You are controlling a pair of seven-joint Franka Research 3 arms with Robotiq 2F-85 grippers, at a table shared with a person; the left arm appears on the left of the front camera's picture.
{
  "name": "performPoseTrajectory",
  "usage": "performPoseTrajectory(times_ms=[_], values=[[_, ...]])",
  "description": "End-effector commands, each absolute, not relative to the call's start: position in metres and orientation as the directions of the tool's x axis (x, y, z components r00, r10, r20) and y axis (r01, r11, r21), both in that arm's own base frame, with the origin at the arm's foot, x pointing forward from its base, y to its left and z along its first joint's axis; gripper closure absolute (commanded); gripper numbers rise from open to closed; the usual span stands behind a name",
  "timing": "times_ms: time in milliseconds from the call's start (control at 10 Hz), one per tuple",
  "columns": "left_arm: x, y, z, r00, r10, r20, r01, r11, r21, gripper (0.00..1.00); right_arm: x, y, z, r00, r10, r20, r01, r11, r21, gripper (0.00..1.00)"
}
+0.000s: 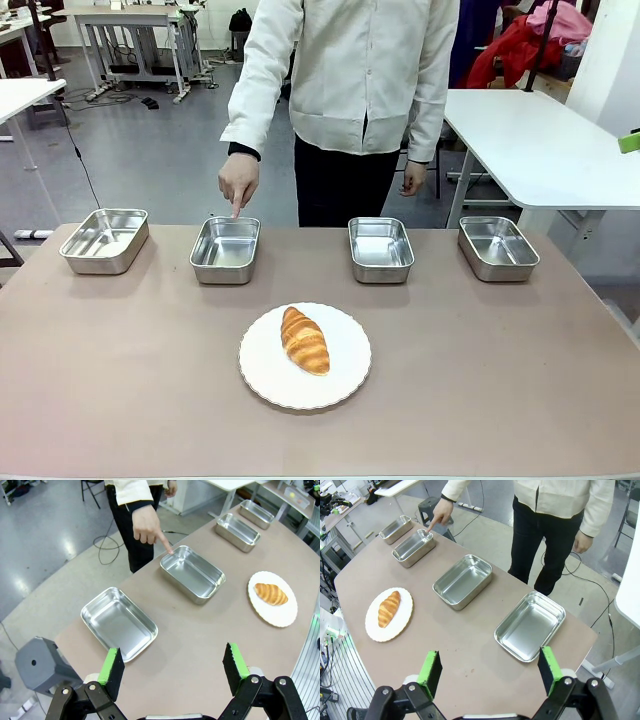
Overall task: Place the bread in the container.
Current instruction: Place the Butter Roll into the Airtight Container indicated by the human.
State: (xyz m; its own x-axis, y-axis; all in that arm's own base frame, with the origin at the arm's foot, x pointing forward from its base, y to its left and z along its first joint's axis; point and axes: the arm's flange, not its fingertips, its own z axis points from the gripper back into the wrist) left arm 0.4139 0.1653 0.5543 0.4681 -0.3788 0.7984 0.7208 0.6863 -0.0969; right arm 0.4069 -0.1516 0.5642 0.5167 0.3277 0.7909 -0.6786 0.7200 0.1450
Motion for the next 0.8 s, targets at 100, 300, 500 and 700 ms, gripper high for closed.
performPoseTrajectory(times_ms=[100,300,500,700], values=[[0.414,0.165,0.555,0.457,-0.378,0.805,0.728,0.679,-0.095,0.00,0.408,-0.151,0.564,0.497,0.324,0.805,-0.688,0.713,0.138,0.00],[0.414,0.165,0.555,0.457,-0.378,0.805,0.728,0.679,-0.095,0.00,0.408,-0.151,0.564,0.497,0.324,0.805,-0.688,0.713,0.138,0.00],[0.414,0.165,0.554,0.468,-0.379,0.798,0.721,0.686,-0.097,0.00,0.408,-0.151,0.564,0.497,0.324,0.805,-0.688,0.713,0.138,0.00],[0.406,0.114,0.584,0.503,-0.425,0.753,0.719,0.690,-0.091,0.00,0.408,-0.151,0.564,0.497,0.324,0.805,-0.688,0.713,0.138,0.00]])
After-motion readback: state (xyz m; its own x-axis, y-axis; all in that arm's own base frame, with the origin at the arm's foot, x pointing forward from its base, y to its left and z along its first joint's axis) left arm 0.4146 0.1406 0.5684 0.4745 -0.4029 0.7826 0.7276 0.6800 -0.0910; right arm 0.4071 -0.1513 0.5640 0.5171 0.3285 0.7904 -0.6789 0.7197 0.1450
